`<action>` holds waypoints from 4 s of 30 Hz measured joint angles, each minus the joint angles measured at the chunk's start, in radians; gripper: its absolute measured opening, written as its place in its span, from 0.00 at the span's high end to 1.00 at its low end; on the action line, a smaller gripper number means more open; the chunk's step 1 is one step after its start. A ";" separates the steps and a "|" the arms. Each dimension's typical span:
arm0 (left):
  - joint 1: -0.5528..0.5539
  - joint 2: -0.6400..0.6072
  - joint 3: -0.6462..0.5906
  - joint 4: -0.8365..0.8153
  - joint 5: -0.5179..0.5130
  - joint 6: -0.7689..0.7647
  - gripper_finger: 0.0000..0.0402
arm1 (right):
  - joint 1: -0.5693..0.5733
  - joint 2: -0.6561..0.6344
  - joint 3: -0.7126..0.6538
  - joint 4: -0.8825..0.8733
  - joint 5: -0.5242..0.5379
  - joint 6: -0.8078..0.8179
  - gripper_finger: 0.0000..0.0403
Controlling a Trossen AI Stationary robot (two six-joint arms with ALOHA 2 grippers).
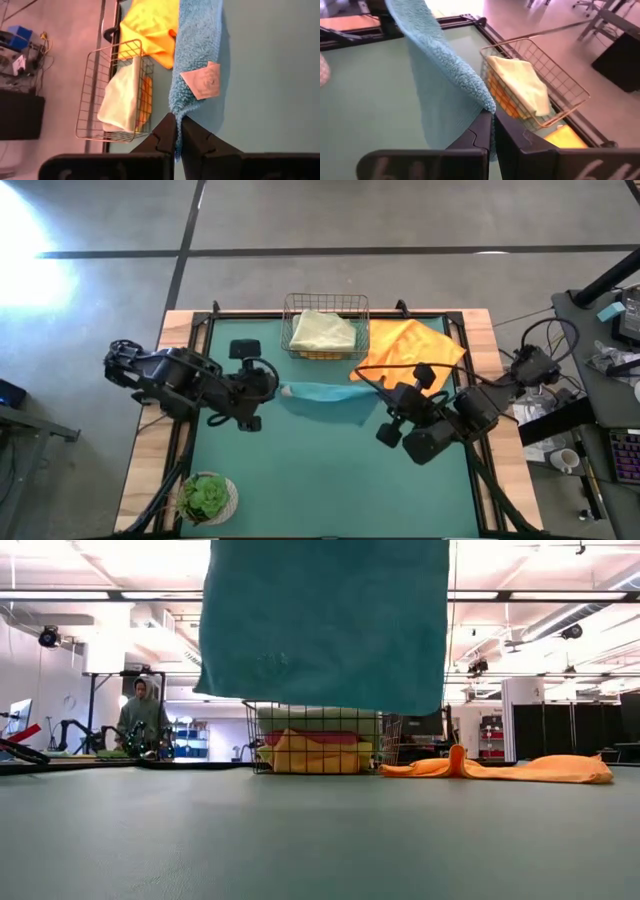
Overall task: Fold microfiber towels
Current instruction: Fold the blue microfiber towel
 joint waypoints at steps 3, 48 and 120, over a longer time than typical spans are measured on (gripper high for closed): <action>0.039 0.000 -0.021 0.000 0.000 0.037 1.00 | -0.040 0.000 -0.004 -0.005 0.000 -0.019 0.98; -0.146 0.005 -0.719 0.629 0.506 -0.710 1.00 | 0.198 0.273 -0.313 0.351 -0.428 0.210 0.98; 0.043 0.002 -0.978 0.799 0.500 -0.581 0.58 | -0.111 0.171 -0.511 0.441 -0.558 0.143 0.74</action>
